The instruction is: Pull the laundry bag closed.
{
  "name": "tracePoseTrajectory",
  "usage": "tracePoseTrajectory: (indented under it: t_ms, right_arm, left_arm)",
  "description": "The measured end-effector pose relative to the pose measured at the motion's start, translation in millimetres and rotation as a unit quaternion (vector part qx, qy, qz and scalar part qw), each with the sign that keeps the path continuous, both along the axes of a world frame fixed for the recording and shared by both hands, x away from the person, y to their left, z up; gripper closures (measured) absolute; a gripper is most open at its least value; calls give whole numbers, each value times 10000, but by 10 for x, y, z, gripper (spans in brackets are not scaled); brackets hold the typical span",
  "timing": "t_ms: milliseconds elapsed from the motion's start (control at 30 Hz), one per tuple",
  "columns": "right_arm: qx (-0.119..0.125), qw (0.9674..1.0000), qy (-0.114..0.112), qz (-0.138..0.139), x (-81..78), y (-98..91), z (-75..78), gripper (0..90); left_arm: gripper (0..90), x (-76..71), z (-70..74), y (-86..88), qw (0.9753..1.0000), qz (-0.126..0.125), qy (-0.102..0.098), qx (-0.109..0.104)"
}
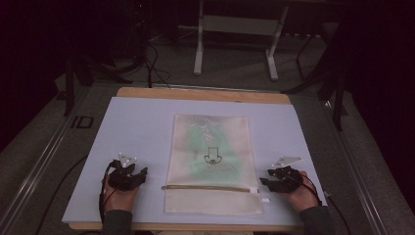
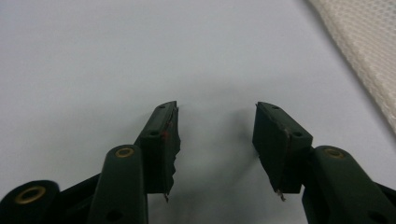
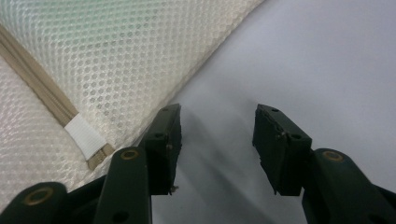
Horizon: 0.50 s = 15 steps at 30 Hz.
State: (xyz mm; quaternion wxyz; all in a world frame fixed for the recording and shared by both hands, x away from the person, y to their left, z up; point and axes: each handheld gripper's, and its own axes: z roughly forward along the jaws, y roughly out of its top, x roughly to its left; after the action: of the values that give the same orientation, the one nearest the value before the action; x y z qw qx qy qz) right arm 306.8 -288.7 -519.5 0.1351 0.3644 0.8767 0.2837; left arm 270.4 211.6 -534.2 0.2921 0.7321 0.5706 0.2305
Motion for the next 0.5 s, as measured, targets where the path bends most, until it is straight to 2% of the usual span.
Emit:
tracePoseTrajectory:
  t_ms: [167, 267, 400, 500]
  right_arm:
    - [-47, 10000, 1, 73, -11, 7, 4, 505]
    - [90, 9997, 153, 178, -18, -15, 14, 493]
    - [54, 9997, 169, 177, -22, -17, 33, 496]
    - [-23, 9995, 153, 258, -37, 4, 57, 502]
  left_arm:
    - [520, -4, 21, 4, 9999, -133, -86, -32]
    - [535, -5, 21, -1, 9998, -171, -106, -26]
    - [543, -15, 29, -14, 9995, -267, -150, 46]
    - [543, -26, 37, 0, 9994, -283, -205, -45]
